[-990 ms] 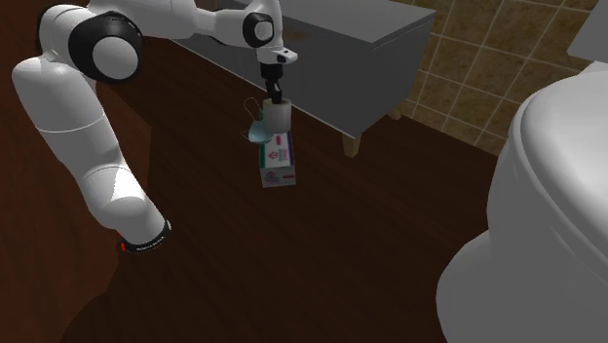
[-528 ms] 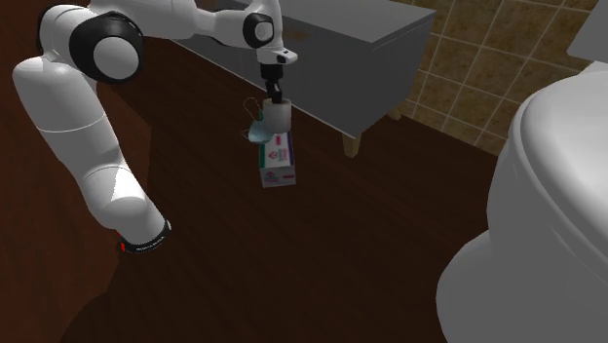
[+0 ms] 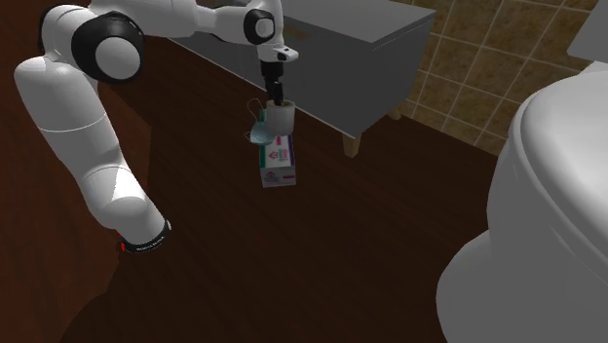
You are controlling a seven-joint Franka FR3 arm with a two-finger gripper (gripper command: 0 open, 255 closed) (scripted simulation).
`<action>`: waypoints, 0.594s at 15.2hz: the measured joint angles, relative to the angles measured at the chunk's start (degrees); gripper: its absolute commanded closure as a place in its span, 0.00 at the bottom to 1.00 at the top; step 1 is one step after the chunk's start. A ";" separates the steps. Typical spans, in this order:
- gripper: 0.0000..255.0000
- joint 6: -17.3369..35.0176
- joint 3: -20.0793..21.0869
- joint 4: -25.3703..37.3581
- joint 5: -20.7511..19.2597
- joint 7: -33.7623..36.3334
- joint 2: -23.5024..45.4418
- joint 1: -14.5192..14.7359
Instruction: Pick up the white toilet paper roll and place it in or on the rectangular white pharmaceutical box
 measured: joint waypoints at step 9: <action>0.00 -5.05 0.29 4.98 0.19 -0.09 0.02 0.39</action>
